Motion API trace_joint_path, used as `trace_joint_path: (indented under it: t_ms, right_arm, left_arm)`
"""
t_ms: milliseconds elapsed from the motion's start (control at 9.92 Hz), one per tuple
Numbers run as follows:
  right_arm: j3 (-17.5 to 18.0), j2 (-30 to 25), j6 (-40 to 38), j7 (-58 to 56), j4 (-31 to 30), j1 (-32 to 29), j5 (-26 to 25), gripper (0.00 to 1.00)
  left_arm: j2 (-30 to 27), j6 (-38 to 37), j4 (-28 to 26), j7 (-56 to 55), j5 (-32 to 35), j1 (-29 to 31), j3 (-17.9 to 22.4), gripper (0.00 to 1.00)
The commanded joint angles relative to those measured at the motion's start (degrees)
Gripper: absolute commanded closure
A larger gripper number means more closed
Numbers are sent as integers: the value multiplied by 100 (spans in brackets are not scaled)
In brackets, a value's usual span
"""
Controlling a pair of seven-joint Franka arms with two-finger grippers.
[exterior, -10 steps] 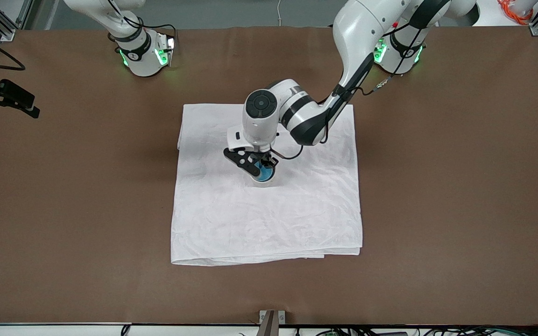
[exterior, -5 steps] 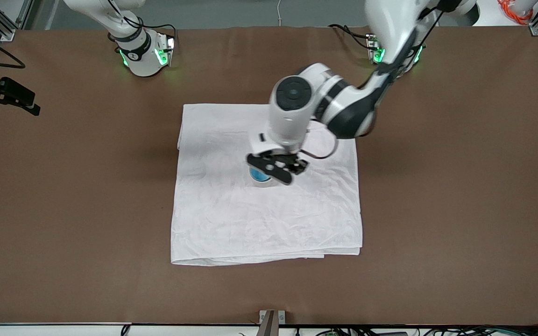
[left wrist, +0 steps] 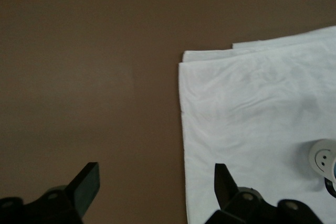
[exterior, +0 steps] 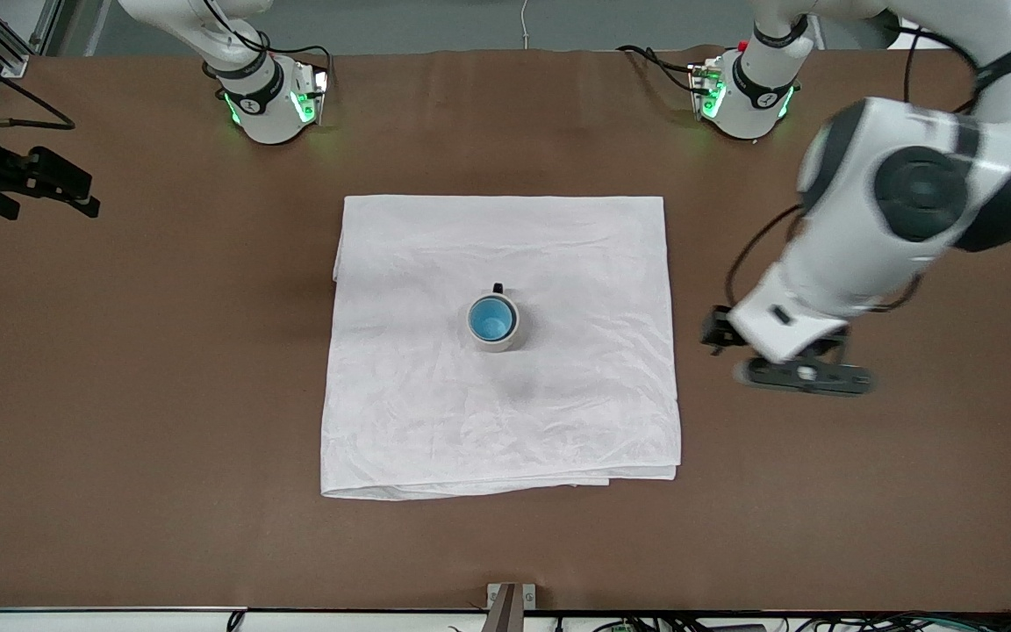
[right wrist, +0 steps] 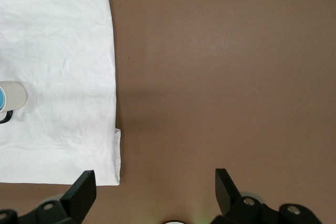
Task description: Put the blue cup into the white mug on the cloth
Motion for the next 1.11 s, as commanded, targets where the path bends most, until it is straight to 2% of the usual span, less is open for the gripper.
trace_joint_path:
  t_ms: [0,101,202,302,403,605,1008]
  right_arm:
    - [-55,-3,-70,-143,61,-102,-54,0]
    - [-63,-3,-61,-362,79,-172,-55,0]
    - [-63,-12,-70,-425,88,-259,-55,0]
    - [-63,-12,-79,-417,88,-269,-55,0]
    - [-55,-12,-87,-391,79,-243,-55,0]
    - [-55,-12,-96,-364,70,-225,-55,0]
    - [-46,-12,-96,-356,53,-216,-55,0]
  left_arm:
    - [-325,-340,-141,-30,-315,751,-62,0]
    - [-370,-482,-132,40,-282,902,-45,0]
    - [-483,-483,-132,588,-246,860,286,0]
    - [-632,-483,-141,1325,-359,669,994,0]
    - [-808,-492,-193,1454,-578,632,1254,0]
    - [-1194,-738,-456,1438,-571,667,1247,0]
    - [-1907,-414,-1396,1333,-659,658,1230,0]
